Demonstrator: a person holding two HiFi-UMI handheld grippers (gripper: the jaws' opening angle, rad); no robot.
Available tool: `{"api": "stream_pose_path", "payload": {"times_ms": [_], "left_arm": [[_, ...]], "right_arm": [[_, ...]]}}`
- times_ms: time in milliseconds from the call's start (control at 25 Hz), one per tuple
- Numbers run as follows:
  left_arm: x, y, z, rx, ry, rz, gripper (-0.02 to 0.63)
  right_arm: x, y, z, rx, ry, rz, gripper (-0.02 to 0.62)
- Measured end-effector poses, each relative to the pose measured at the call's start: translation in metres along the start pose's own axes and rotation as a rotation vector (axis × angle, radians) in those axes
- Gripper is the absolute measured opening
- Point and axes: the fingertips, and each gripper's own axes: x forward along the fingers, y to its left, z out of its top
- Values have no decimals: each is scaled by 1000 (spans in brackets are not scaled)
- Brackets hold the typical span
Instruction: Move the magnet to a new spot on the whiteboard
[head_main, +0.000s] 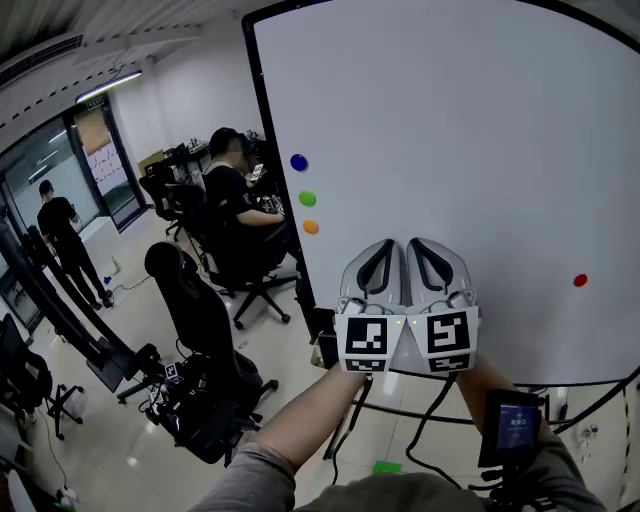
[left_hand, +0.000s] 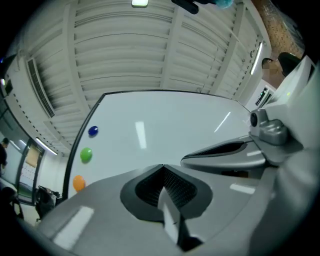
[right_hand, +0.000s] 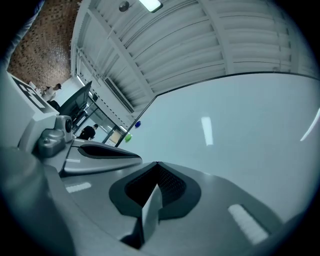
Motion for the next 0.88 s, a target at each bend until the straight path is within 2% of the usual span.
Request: {"api": "stream_pose_path", "payload": {"times_ms": [280,600,880], "left_arm": [[20,-101,8,-42,-6,-114,0],[44,-227,33,-78,-25,-223,0],[55,-306,37,-96,-2,-238,0]], "right_arm": [[-69,-80,-23,-14,56,-109,6],[-158,-174,-37,-31,109,-213,6],[-215,-227,-56,-32,151,-231,6]]}}
